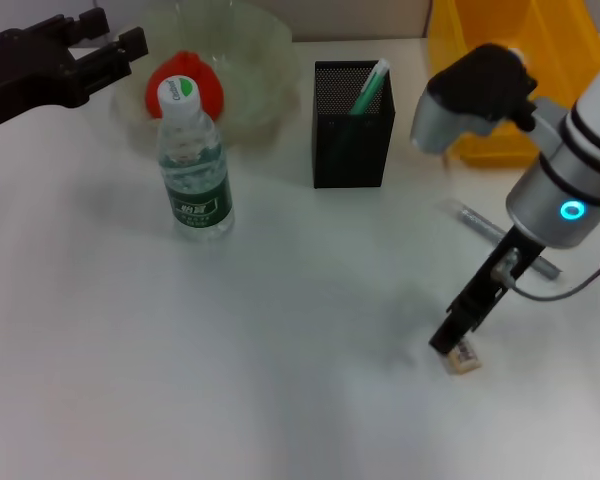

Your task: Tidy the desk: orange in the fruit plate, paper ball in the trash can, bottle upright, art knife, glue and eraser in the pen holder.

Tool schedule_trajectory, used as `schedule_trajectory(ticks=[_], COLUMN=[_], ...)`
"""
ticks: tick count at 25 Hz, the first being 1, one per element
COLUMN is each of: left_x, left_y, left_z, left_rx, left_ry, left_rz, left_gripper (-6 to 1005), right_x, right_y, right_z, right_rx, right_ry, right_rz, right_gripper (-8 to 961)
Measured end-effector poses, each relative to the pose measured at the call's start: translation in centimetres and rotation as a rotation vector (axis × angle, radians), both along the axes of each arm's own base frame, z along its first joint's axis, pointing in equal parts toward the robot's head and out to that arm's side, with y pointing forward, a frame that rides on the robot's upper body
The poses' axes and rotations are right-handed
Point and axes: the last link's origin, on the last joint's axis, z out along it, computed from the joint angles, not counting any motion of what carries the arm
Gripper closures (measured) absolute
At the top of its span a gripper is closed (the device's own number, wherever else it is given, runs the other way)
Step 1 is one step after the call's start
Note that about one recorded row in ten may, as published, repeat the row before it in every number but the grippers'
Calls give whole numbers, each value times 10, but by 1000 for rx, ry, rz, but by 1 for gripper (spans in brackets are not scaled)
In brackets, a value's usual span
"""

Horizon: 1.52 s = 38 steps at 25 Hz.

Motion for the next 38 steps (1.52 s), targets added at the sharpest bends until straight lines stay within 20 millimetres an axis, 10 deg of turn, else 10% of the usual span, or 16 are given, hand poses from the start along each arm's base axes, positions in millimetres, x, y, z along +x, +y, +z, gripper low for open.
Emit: schedule_trajectory(ticks=[11,26,38], left_x=[-8,-12,-14], left_y=[-3,-6,-8], left_z=[-2,-2,0], left_rx=[-5,-7,3], left_ry=[-5,-6,-8], left_rz=[26,36,40], left_gripper=[402,402,402], right_x=[-3,-3,-1], right_y=[-8,-11,-8], right_z=[-15,-24,-26], right_rx=[-38,-57,-63], right_ry=[-83,-135,-153], right_rz=[29,59,59], right_gripper=[228,285,699])
